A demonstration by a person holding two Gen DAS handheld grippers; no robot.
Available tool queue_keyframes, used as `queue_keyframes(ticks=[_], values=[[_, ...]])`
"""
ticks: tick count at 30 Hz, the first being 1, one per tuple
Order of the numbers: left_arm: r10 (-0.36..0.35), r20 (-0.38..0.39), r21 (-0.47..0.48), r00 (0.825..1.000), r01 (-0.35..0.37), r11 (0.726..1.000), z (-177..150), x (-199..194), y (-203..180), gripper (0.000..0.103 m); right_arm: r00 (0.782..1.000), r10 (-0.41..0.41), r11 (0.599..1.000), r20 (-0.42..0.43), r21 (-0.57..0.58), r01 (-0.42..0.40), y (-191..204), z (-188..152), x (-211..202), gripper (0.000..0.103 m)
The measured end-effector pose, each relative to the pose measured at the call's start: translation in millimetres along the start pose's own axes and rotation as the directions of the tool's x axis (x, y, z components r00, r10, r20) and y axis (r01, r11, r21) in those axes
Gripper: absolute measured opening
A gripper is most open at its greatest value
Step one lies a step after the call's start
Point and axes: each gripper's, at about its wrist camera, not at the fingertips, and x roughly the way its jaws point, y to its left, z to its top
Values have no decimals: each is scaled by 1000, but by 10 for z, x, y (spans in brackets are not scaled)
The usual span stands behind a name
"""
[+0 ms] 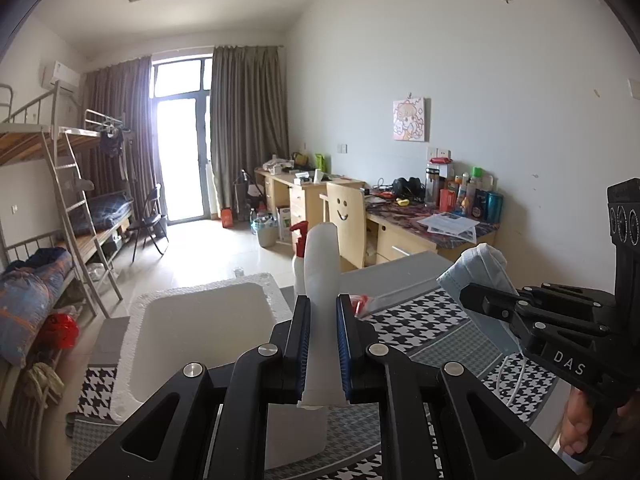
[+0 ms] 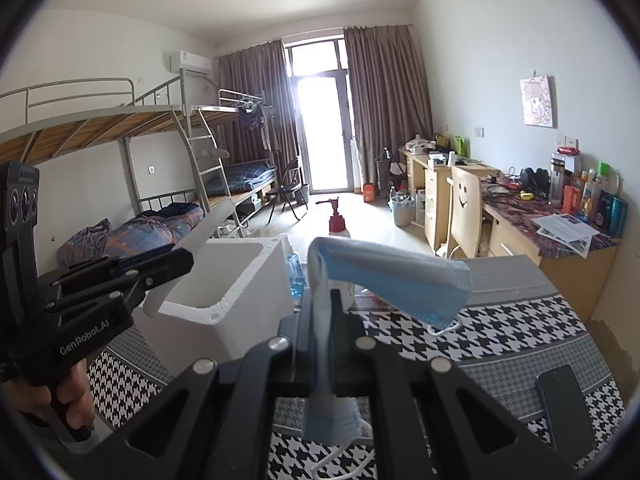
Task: Organize soft objects
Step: 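Carry the foam roll and mask over the white foam box with both grippers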
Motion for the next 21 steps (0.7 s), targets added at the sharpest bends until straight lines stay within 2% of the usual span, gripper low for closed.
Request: queue_keyframes(ticks=[21], values=[[89,2,-47,996,-89,995,42,37,190,14,995,99,994,-10,-42,-99,212,120,186,7]])
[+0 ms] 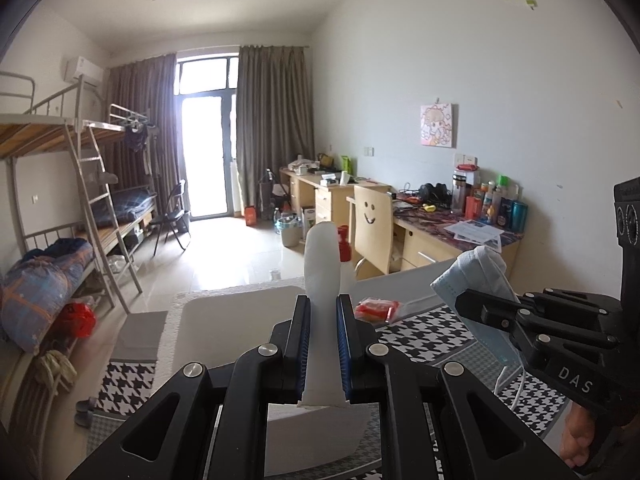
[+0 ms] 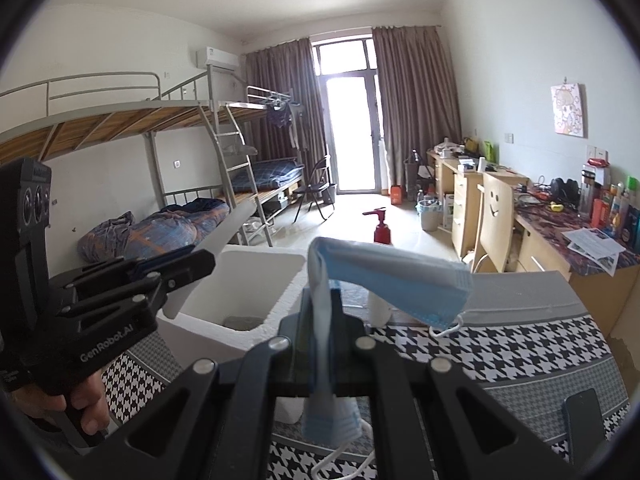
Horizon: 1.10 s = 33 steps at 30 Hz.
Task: Organize soft objects
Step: 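Carry the foam roll and mask over the white foam box with both grippers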
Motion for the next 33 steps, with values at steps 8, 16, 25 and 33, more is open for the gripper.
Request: queue_keyframes(ticks=[8,16,25,33], values=[[35,0,-17,999,-35,999,5,-6,102,14,999,36,999,-14,-9,-36,118,55,107,7],[71,-10,-35,997,-71,997,-3,20,234,14,997,75,997,-20,-31,-76,252,113,198,7],[76,-39,-38,996,-77,996,-49,129,326,14,996,76,996,-40,-50,-78,318,124,335,7],[86,-68,-51,994,-89,995,-68,275,406,14,996,62,996,-66,-58,-66,343,131,420,7]])
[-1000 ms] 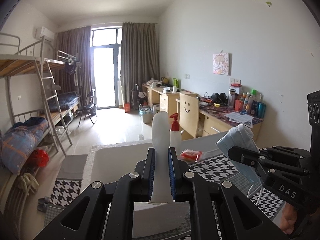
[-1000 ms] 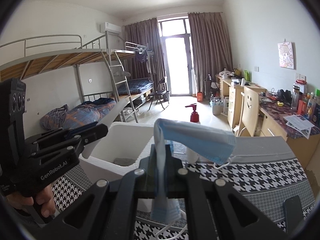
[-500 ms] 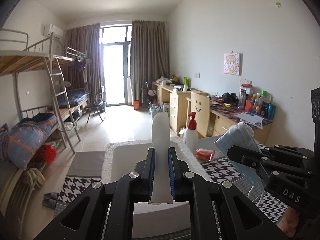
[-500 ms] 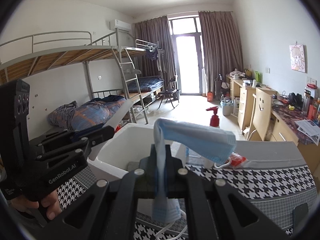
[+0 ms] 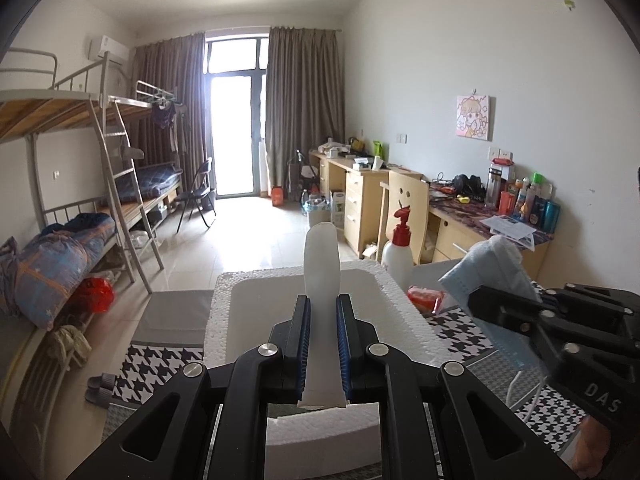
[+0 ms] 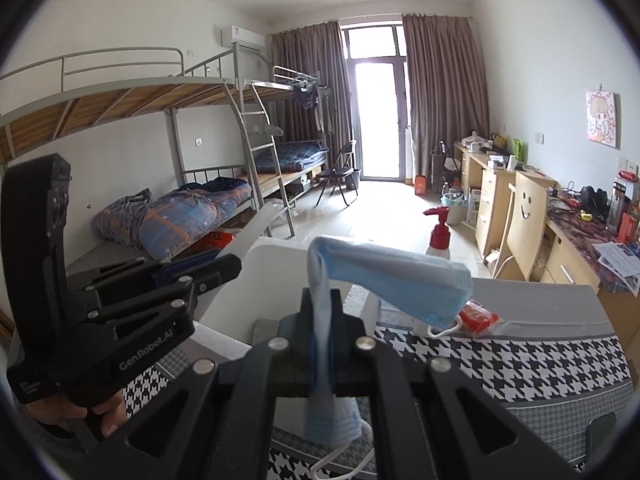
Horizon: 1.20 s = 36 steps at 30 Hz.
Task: Organize soft objects
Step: 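Carry the foam roll and mask over the white foam box with both grippers, then open the left gripper to drop the foam roll into the foam box, then lower the blue mask into the foam box and open the right gripper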
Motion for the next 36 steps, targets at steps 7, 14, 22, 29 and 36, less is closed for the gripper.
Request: queue_keyframes(ticks=[7,14,22,29,36], values=[[9,-49,-19,999,-10,1000,-18,209,49,18,1000,-27,1000,-4,1,27,-42,3,7,7],[19,-81,-48,997,-23,999,-41,287,105,71,999,-52,999,-11,3,52,-72,-2,3,7],[62,-37,-65,997,-64,996,-16,170,146,89,998,-66,998,-13,8,67,-95,-2,27,7],[94,-16,-100,995,-96,990,6,95,233,98,998,-65,998,-3,-13,65,-36,31,30,7],[126,1,-95,992,-125,988,-4,7,293,101,999,-46,998,3,-36,46,69,80,48,7]])
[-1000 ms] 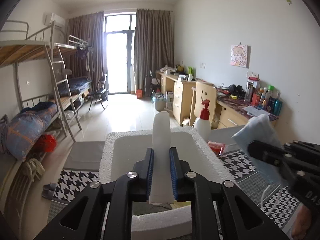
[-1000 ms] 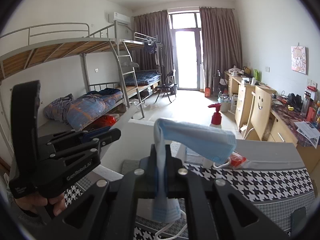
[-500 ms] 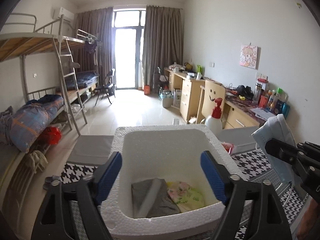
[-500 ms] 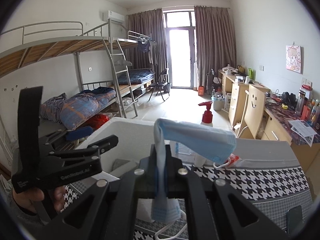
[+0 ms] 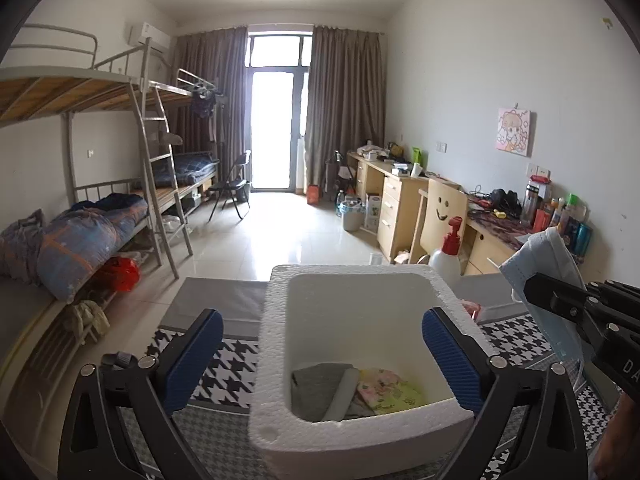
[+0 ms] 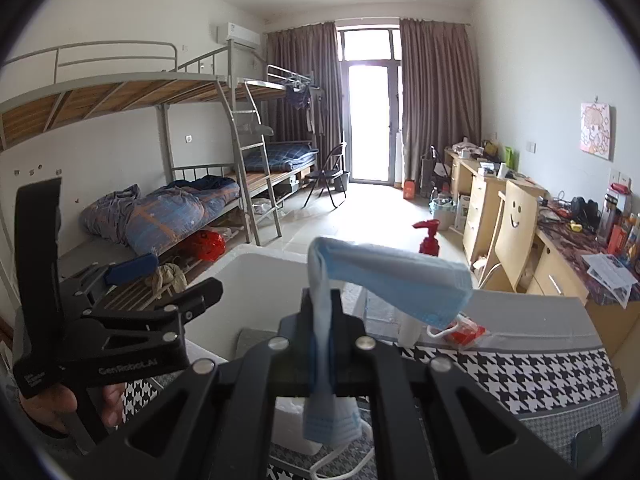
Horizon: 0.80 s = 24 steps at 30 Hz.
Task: Organize soft objects
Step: 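Lower the blue mask into the foam box and open the right gripper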
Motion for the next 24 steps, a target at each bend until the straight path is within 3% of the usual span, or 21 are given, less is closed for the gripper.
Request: queue_keyframes(ticks=[12,24], values=[[67,35,-1,997,-67,998,-60,-170,209,101,999,34,998,1,-50,-34,240,117,86,7],[120,72,-32,990,-118,992,-125,-320,422,102,995,82,994,-60,-61,-86,391,168,312,7]])
